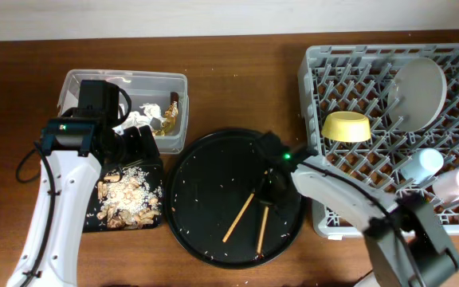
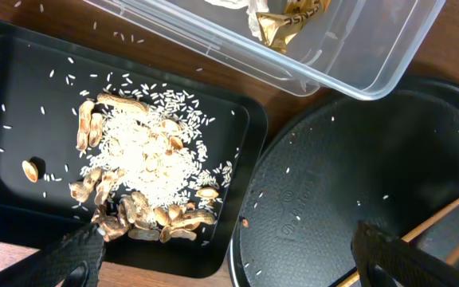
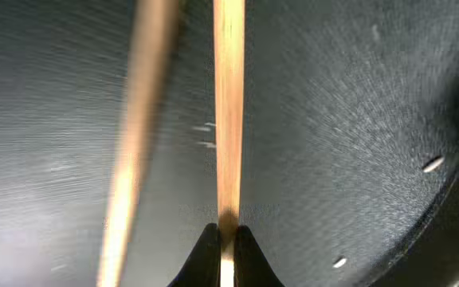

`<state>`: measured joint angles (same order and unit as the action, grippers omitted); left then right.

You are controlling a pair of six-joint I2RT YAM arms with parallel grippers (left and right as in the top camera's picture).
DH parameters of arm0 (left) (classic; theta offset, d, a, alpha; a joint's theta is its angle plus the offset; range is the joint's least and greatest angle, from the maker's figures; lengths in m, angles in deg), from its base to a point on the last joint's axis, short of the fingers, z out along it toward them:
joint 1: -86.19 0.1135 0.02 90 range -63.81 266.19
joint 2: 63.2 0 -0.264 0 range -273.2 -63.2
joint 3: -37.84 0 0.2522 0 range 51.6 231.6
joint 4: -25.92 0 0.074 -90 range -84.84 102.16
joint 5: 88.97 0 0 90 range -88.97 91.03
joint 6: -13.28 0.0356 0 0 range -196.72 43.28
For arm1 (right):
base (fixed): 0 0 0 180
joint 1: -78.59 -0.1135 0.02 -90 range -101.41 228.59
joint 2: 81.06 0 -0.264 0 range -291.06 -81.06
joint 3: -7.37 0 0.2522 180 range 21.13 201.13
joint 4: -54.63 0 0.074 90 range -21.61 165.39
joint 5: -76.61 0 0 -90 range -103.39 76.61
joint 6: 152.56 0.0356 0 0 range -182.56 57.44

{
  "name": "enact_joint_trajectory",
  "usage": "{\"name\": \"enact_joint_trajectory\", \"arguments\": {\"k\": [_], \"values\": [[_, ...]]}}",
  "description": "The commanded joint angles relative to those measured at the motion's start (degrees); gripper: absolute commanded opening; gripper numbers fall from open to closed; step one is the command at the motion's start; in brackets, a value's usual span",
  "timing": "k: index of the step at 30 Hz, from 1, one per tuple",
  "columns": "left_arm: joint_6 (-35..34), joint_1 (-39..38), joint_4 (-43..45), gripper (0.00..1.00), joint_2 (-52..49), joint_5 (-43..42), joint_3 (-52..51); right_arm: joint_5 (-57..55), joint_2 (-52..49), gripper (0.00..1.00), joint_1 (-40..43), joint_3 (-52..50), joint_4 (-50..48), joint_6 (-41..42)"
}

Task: Sort waste into correct bins and load items into the dishwasher rack
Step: 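Grasp one wooden chopstick and drop it into the rack, then grasp the second chopstick and place it in the rack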

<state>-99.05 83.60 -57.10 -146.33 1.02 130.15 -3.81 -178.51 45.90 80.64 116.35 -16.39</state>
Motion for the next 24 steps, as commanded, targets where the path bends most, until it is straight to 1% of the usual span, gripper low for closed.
{"name": "enact_joint_trajectory", "arguments": {"k": [1, 3, 4, 5, 7, 11, 13, 17, 18, 19, 22, 23, 24], "values": [[-0.3, 0.2, 0.0, 0.98, 0.5, -0.2, 0.3, -1.9, 7.7, 0.06, 0.3, 8.2, 4.4, -5.0], [-0.3, 0.2, 0.0, 0.98, 0.5, -0.2, 0.3, -4.6, 10.7, 0.05, 2.7, 13.2, 8.9, -11.6], [-0.3, 0.2, 0.0, 0.98, 0.5, -0.2, 0.3, -6.2, 12.0, 0.04, 5.4, 16.8, 11.7, -19.3], [-0.3, 0.2, 0.0, 0.98, 0.5, -0.2, 0.3, -7.9, 12.6, 0.04, 8.1, 19.3, 14.0, -25.2], [-0.3, 0.2, 0.0, 0.98, 0.5, -0.2, 0.3, -9.0, 12.7, 0.04, 15.9, 23.2, 19.8, -34.0], [-0.3, 0.2, 0.0, 0.98, 0.5, -0.2, 0.3, -9.4, 12.4, 0.04, 28.5, 23.0, 25.9, -40.4], [-0.3, 0.2, 0.0, 0.98, 0.5, -0.2, 0.3, -7.6, 11.9, 0.04, 31.8, 22.5, 26.3, -43.1], [-0.3, 0.2, 0.0, 0.98, 0.5, -0.2, 0.3, -5.0, 7.3, 0.04, 30.9, 19.3, 24.2, -45.8], [-0.3, 0.2, 0.0, 0.98, 0.5, -0.2, 0.3, -4.2, 4.9, 0.09, 30.4, 19.2, 23.3, -45.8], [-0.3, 0.2, 0.0, 0.98, 0.5, -0.2, 0.3, -3.5, 3.5, 0.16, 30.4, 19.2, 23.0, -45.8], [-0.3, 0.2, 0.0, 0.98, 0.5, -0.2, 0.3, -2.5, 0.9, 0.16, 30.4, 19.2, 22.1, -45.8], [-0.3, 0.2, 0.0, 0.98, 0.5, -0.2, 0.3, -2.5, 0.9, 0.19, 30.4, 19.2, 21.9, -45.8], [-0.3, 0.2, 0.0, 0.98, 0.5, -0.2, 0.3, -2.5, 1.4, 0.24, 30.4, 19.3, 22.1, -45.8]]}}
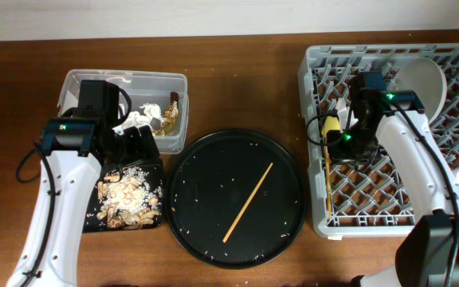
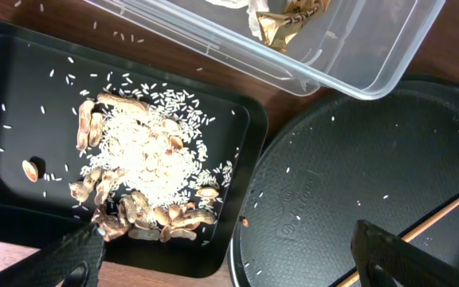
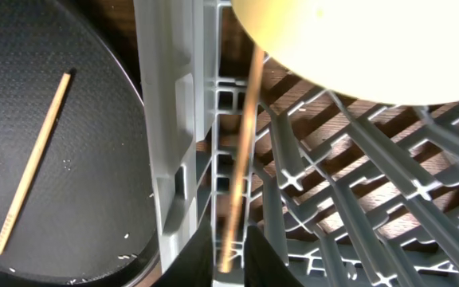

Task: Sort waste into correct bins and load items into the dishwasher rack

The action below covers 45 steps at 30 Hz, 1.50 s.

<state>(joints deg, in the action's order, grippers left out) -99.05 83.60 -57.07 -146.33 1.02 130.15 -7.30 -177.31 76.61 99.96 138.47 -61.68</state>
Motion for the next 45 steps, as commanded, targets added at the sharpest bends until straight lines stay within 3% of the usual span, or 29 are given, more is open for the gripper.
{"name": "enact_joint_trajectory", "arguments": {"k": [1, 7, 11, 15, 21, 27, 28, 29, 33, 38, 42, 45], "values": [[-0.3, 0.2, -0.1, 0.98, 0.5, -0.2, 0.3, 1.0, 0.8, 0.28, -0.3, 0.2, 0.2, -0.5], [-0.3, 0.2, -0.1, 0.98, 0.5, -0.2, 0.3, 11.1, 9.7, 0.39, -3.4, 6.8, -0.5, 0.6], [-0.3, 0.2, -0.1, 0.98, 0.5, -0.2, 0.3, 11.3, 6.1, 0.41, -16.0, 3.9, -2.9, 9.3], [-0.3, 0.2, -0.3, 0.98, 0.5, -0.2, 0.3, 7.2, -3.0, 0.45, -26.3, -0.3, -6.1, 23.6], [-0.3, 0.2, -0.4, 0.98, 0.5, -0.2, 0.3, 3.3, -17.6, 0.45, -33.4, -0.8, -10.4, 36.8], [-0.3, 0.2, -0.4, 0.98, 0.5, -0.2, 0.3, 3.3, -18.4, 0.43, -33.8, -7.4, -17.0, 38.9], [-0.3, 0.2, -0.5, 0.98, 0.5, -0.2, 0.3, 3.3, -18.4, 0.34, -33.8, -8.8, -17.8, 39.1], [-0.3, 0.2, -0.5, 0.98, 0.5, -0.2, 0.3, 3.3, -18.4, 0.23, -33.8, -9.1, -17.9, 39.1], [-0.3, 0.2, -0.5, 0.98, 0.5, -0.2, 0.3, 3.5, -17.7, 0.04, -32.4, -7.8, -17.7, 39.0], [-0.3, 0.3, -0.5, 0.98, 0.5, -0.2, 0.3, 3.5, -9.3, 0.04, -26.3, 1.5, -9.2, 31.7], [-0.3, 0.2, -0.4, 0.98, 0.5, -0.2, 0.3, -1.5, 0.0, 0.04, -17.1, 13.4, 3.3, 10.6], [-0.3, 0.2, -0.4, 0.98, 0.5, -0.2, 0.3, -9.0, -0.4, 0.04, -10.6, 13.9, 9.0, 5.3]]}}
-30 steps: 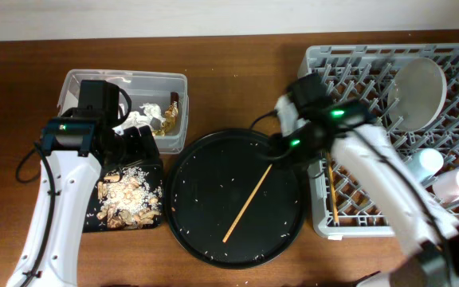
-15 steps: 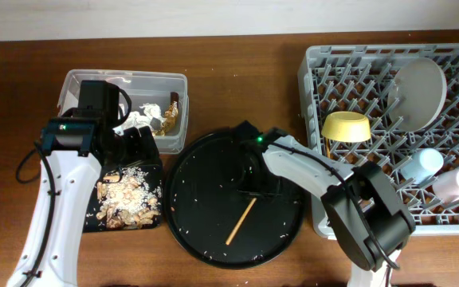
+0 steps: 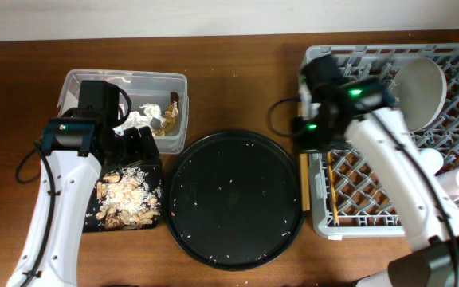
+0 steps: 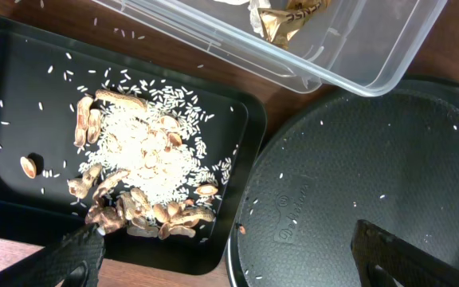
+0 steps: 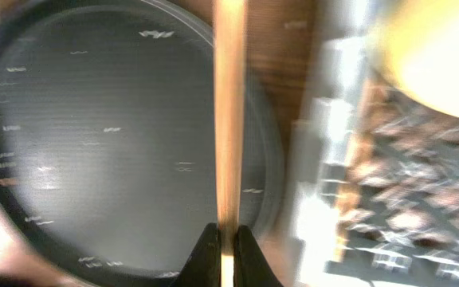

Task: Sort waste into correct bins and load items into the dishwasher rack

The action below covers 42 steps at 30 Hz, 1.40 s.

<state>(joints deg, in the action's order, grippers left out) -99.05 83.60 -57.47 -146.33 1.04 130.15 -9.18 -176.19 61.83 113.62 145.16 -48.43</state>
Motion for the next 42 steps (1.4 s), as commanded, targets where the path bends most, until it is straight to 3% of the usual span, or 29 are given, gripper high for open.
{"name": "enact_joint_trajectory", "arguments": {"k": [1, 8, 10, 16, 17, 18, 20, 22, 23, 27, 30, 33, 35, 39, 42], "values": [[-0.3, 0.2, -0.1, 0.98, 0.5, -0.2, 0.3, -7.1, -2.1, 0.04, 6.2, -0.2, 2.9, -8.8], [-0.3, 0.2, -0.1, 0.98, 0.5, -0.2, 0.3, -6.3, -4.0, 0.05, 10.4, -11.0, -3.4, -11.5], [-0.3, 0.2, -0.1, 0.98, 0.5, -0.2, 0.3, -6.2, -4.0, 0.22, 10.4, -11.3, -5.0, -12.0], [0.2, 0.2, -0.1, 0.99, 0.5, -0.2, 0.3, -6.2, 1.6, 0.28, 11.9, -4.0, -4.6, -7.7], [1.5, 0.2, 0.2, 0.99, 0.5, -0.2, 0.3, -5.5, 4.0, 0.34, 13.2, -3.8, -5.7, -6.3], [2.7, 0.2, 0.5, 0.99, 0.5, -0.2, 0.3, -2.9, 6.0, 0.48, 14.8, -3.8, -6.9, -6.4], [6.0, -0.4, 2.0, 0.99, 0.5, -0.2, 0.3, 6.6, 7.9, 0.69, 17.7, -3.8, -8.1, -13.9], [9.6, -2.4, 2.6, 0.99, 0.4, -0.2, 0.3, 12.0, 8.0, 0.82, 19.9, -3.8, -4.9, -18.0], [11.7, -4.3, 0.1, 0.99, 0.4, -0.2, 0.2, 11.6, 8.0, 0.98, 20.6, -3.8, -1.6, -18.0], [11.7, -6.8, -7.7, 0.99, 0.6, -0.2, -0.2, 10.1, 11.0, 0.98, 21.0, -4.9, 1.7, -15.8], [11.7, -8.7, -3.9, 0.99, 5.2, 0.2, -6.3, 8.0, 20.7, 0.98, 20.9, -11.9, -3.5, -14.7], [11.7, -13.8, 10.1, 0.99, 21.0, 1.2, -21.1, 7.5, 38.8, 0.98, 20.9, -27.5, -16.3, -16.9], [7.4, -15.6, 15.7, 0.99, 34.3, 7.1, -30.1, 7.6, 49.0, 0.98, 20.9, -36.5, -20.5, -16.9], [3.7, -15.5, 16.4, 0.99, 52.4, 8.7, -38.2, 7.6, 57.7, 0.98, 20.9, -43.0, -18.5, -16.9], [3.7, -15.5, 16.0, 0.99, 57.6, 8.7, -38.4, 7.6, 57.7, 0.98, 20.9, -43.1, -17.4, -16.9]]}}
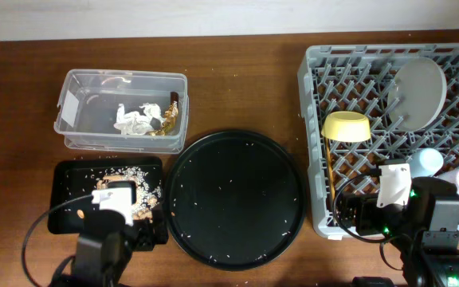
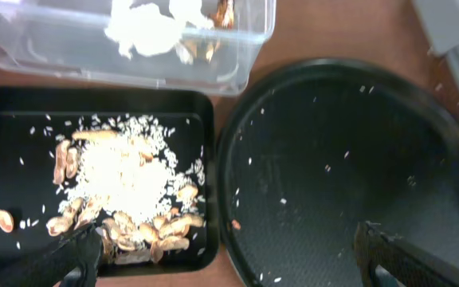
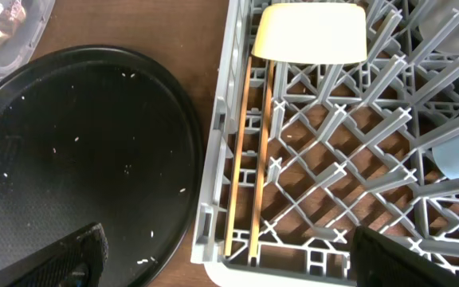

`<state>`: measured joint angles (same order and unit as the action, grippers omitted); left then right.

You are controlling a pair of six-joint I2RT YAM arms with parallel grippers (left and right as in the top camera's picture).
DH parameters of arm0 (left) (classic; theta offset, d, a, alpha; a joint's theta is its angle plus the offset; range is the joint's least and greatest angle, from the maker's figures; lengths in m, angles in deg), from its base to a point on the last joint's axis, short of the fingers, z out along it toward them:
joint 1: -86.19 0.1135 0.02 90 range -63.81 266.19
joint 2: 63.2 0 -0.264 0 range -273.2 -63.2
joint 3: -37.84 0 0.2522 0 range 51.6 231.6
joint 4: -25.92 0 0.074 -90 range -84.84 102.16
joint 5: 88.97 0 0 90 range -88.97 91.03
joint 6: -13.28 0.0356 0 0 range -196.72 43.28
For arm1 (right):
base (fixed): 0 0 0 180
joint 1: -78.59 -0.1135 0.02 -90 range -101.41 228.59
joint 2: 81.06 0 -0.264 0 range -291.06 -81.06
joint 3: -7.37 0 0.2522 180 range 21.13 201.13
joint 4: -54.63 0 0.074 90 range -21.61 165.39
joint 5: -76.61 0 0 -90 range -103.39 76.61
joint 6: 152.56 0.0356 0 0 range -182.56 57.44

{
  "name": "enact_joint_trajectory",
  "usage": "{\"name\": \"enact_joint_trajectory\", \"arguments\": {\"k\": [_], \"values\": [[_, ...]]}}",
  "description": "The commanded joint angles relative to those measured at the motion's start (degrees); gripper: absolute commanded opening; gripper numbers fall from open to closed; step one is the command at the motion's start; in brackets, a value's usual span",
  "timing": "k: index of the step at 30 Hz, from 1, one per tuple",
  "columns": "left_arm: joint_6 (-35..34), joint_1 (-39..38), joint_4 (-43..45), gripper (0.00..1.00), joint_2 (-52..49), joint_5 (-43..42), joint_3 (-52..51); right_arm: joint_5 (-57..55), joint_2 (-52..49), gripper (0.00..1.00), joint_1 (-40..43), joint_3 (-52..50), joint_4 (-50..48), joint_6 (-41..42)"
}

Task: Sort waste into correct bins and load items into the dishwasher rack

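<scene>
Two wooden chopsticks lie side by side in the left column of the grey dishwasher rack, below a yellow bowl. The round black tray holds only scattered rice grains. A clear bin holds wrappers and tissue. A black rectangular tray holds rice and peanut shells. My left gripper is open, above the gap between the two black trays. My right gripper is open over the rack's front left corner, holding nothing.
A grey plate stands in the rack's far right. White cups sit in its right side. Both arms are drawn back to the table's near edge, the left arm at bottom left and the right arm at bottom right.
My right gripper held a chopstick at the rack's left edge; now it is open, drawn back, and both chopsticks lie in the rack. My left arm has left the bins for the near edge.
My right gripper was shut on one of two chopsticks on the round tray. Then it held that one inside the rack, with one left on the tray. Then the tray had none and the second was in my gripper. Now both lie in the rack.
</scene>
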<state>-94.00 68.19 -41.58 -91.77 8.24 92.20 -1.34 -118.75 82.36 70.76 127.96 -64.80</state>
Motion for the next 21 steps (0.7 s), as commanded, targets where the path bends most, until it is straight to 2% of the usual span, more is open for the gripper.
{"name": "enact_joint_trajectory", "arguments": {"k": [1, 11, 14, 16, 19, 21], "values": [[-1.4, -0.1, 0.1, 0.99, 3.3, 1.5, -0.5, -0.3, 0.2, 0.98, 0.4, -0.2, -0.2, -0.5], [-1.4, -0.1, 0.1, 0.99, 3.2, 1.5, -0.5, -0.3, 0.6, 0.98, 0.3, -0.2, -0.2, -0.5], [-1.3, -0.1, 0.1, 0.99, 3.2, 1.5, -0.5, -3.6, 5.4, 0.98, 0.3, -1.1, -1.5, -0.5], [-1.4, -0.1, 0.1, 0.99, 3.2, 1.5, -0.5, -3.5, 11.1, 0.98, 0.2, -4.2, -6.2, -0.5], [-1.3, -0.1, 0.1, 0.99, 3.2, 1.5, -0.5, -3.5, 27.3, 0.98, -2.1, -17.6, -20.9, -0.5], [-1.3, -0.1, 0.1, 0.99, 3.2, 1.5, -0.5, -3.5, 34.5, 0.98, -3.1, -25.4, -29.4, -0.5]]}}
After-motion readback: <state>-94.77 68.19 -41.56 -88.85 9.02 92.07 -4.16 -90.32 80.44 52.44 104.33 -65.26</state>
